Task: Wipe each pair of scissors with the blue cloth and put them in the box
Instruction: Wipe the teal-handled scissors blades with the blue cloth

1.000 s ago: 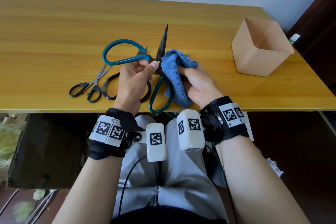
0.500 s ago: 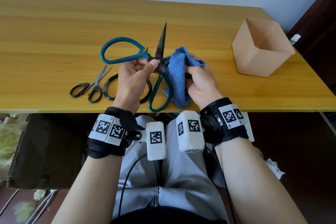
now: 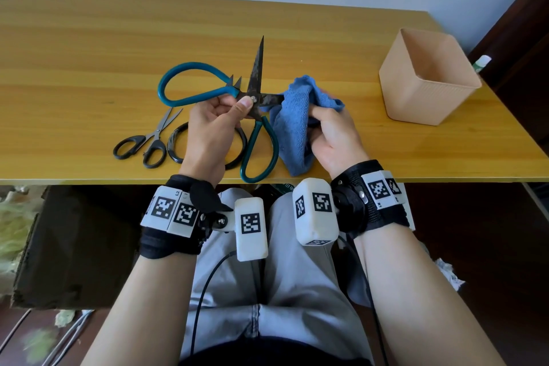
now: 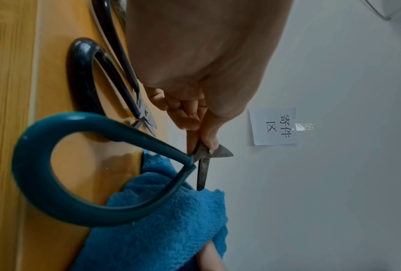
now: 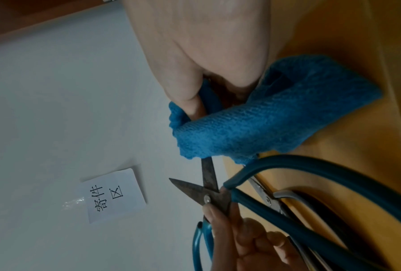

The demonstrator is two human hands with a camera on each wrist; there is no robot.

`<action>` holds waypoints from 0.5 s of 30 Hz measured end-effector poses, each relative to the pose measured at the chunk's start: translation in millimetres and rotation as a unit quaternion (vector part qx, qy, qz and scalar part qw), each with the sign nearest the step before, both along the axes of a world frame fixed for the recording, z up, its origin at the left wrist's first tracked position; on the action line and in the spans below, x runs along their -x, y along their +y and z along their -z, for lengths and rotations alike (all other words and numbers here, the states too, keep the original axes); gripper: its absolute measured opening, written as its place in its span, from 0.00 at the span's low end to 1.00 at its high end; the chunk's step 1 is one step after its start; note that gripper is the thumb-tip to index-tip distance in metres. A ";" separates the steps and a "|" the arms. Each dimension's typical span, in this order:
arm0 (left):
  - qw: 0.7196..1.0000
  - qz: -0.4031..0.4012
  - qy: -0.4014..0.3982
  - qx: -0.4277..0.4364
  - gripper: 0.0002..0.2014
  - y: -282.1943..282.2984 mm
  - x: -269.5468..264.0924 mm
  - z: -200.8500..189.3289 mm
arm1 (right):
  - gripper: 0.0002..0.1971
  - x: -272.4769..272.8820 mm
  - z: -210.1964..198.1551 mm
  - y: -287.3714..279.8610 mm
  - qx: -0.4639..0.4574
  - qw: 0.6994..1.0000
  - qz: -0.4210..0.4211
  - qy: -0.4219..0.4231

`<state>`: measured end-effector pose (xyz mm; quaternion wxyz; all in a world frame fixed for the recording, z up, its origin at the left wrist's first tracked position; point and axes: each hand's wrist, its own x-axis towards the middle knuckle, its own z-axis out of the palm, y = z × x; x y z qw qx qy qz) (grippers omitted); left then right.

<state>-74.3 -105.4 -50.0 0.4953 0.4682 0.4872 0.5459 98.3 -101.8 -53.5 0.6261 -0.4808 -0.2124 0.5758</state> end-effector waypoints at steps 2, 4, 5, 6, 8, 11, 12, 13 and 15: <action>1.000 0.000 -0.005 0.005 0.12 -0.8 1.0 -0.1 | 0.22 0.9 0.0 1.4 -0.005 1.000 0.006 0.006; 1.000 0.001 -0.014 0.009 0.12 -1.0 2.1 -0.4 | 0.20 3.1 0.3 2.2 -0.004 1.000 0.010 0.000; 1.000 0.002 -0.015 0.008 0.12 -0.9 2.4 -0.7 | 0.17 3.5 0.7 2.6 -0.003 1.000 0.019 0.001; 1.000 0.005 -0.015 0.004 0.12 -1.0 2.9 -1.7 | 0.13 2.8 1.1 3.1 -0.002 0.999 0.032 0.012; 1.000 0.009 -0.019 -0.004 0.12 -2.3 5.4 -4.3 | 0.06 -2.4 1.2 3.2 -0.008 0.997 0.061 0.048; 0.999 0.008 -0.031 -0.005 0.09 -5.6 11.9 -7.8 | 0.05 -12.9 -3.6 3.3 -0.021 0.995 0.080 0.061; 0.999 0.009 -0.033 -0.002 0.08 -6.9 13.2 -8.6 | 0.06 -15.5 -5.9 3.7 -0.027 0.995 0.081 0.052; 0.999 0.009 -0.034 0.002 0.07 -7.7 13.9 -8.7 | 0.07 -16.3 -8.5 4.2 -0.034 0.995 0.081 0.043; 0.999 0.008 -0.034 0.009 0.08 -9.0 13.8 -8.8 | 0.09 -14.6 -13.2 6.0 -0.048 0.995 0.083 0.026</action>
